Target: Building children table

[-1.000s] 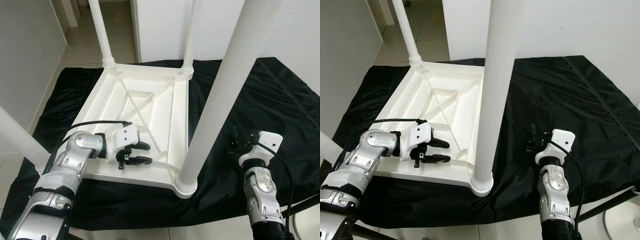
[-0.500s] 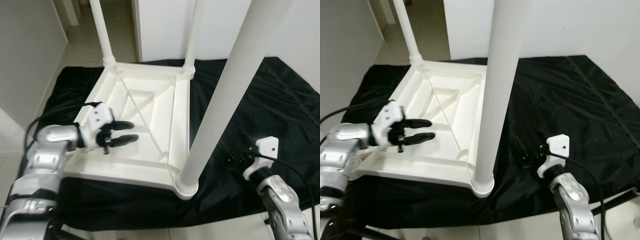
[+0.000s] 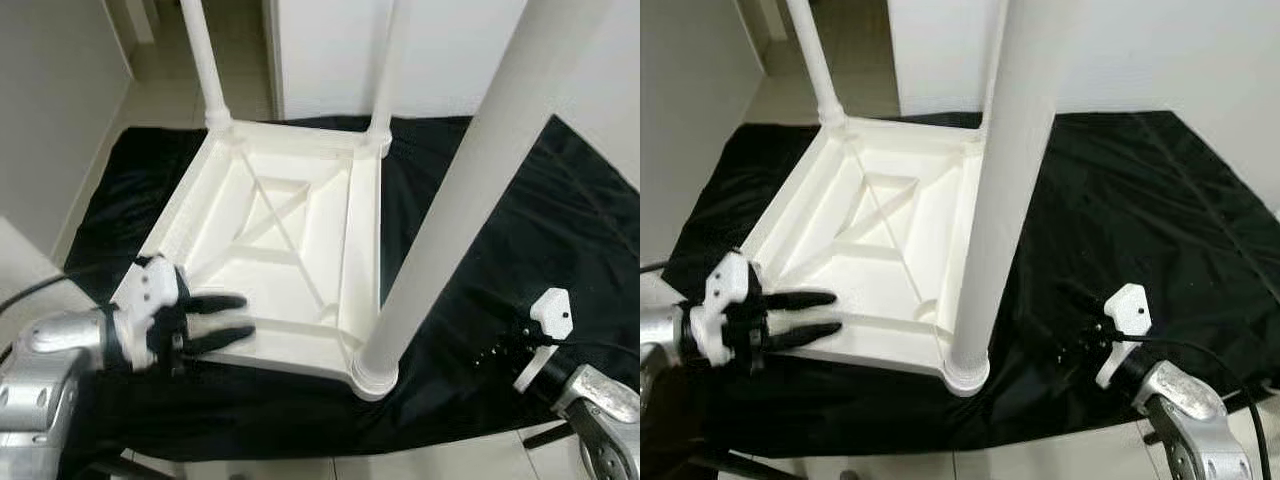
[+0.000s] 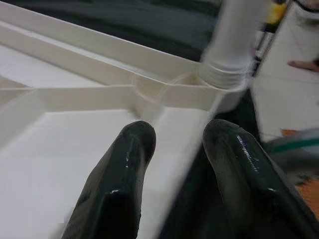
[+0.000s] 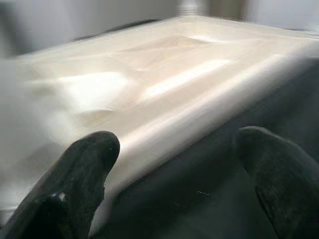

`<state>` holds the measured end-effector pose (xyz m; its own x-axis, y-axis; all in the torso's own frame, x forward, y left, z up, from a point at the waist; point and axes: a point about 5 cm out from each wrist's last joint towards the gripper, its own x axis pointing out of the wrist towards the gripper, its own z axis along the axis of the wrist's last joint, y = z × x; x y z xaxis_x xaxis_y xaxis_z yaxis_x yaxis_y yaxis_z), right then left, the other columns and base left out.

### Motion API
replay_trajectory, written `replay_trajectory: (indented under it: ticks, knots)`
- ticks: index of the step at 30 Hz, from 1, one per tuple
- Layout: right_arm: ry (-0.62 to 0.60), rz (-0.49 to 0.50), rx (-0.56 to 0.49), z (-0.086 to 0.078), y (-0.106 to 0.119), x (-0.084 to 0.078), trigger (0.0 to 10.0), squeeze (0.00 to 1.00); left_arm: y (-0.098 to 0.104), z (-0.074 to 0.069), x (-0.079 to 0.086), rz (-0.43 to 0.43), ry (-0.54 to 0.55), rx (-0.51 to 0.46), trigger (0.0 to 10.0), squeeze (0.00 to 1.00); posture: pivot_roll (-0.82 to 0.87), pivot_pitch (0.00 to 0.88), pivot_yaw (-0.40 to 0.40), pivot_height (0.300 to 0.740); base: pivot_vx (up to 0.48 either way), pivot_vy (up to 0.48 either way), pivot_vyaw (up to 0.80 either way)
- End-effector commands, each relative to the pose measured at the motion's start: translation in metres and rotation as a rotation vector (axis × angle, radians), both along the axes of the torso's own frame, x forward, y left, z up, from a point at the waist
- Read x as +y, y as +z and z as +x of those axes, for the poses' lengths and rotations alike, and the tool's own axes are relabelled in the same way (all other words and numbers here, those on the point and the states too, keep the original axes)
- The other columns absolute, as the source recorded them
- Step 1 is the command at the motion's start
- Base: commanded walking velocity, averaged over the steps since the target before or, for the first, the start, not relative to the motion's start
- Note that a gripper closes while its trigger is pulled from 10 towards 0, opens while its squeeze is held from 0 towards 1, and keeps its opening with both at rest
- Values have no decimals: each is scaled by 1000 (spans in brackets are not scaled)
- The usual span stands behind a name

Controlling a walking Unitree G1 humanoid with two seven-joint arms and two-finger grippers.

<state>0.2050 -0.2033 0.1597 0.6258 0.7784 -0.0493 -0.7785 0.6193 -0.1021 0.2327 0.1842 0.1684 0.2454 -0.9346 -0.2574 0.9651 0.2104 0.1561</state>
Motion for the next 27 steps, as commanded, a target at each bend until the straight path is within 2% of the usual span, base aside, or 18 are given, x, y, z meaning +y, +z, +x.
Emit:
replay_trajectory:
  ticks: [1, 5, 7, 15, 18, 19, 21, 24, 27]
  knots:
    - [100, 5, 41, -8, -1, 8, 10000, 0, -5, -6, -6, 9, -48, 28, 10000, 0, -34, 61, 22, 740, 0, 0, 0]
    - [240, -10, 93, -22, 1, 16, 10000, 0, -11, -11, -16, 3, -39, 65, 10000, 0, -40, 59, 22, 740, 0, 0, 0]
    - [272, -11, 103, -24, 1, 17, 10000, 0, -11, -11, -19, -2, -30, 62, 10000, 0, -40, 59, 22, 740, 0, 0, 0]
    - [312, -32, 80, -21, 5, 23, 10000, 0, -11, -9, -24, 3, 14, 48, 10000, 0, -35, 42, 20, 740, 0, 0, 0]
    - [252, -44, 33, -10, 5, 26, 10000, 0, -9, -6, -26, 2, 48, 24, 10000, 0, -31, 32, 14, 740, 0, 0, 0]
    - [233, -38, 14, -5, 4, 32, 10000, 0, -9, -5, -28, -3, 60, 17, 10000, 0, -29, 30, 11, 740, 0, 0, 0]
    - [233, -38, 14, -5, 4, 32, 10000, 0, -9, -5, -28, -3, 60, 17, 10000, 0, -29, 30, 11, 740, 0, 0, 0]
    - [211, 12, -17, 8, -2, 52, 10000, 0, -11, -4, -42, -49, 115, 17, 10000, 0, -27, 17, 10, 740, 0, 0, 0]
    - [208, 22, -24, 13, -3, 57, 10000, 0, -13, -4, -47, -59, 130, 24, 10000, 0, -27, 17, 10, 740, 0, 0, 0]
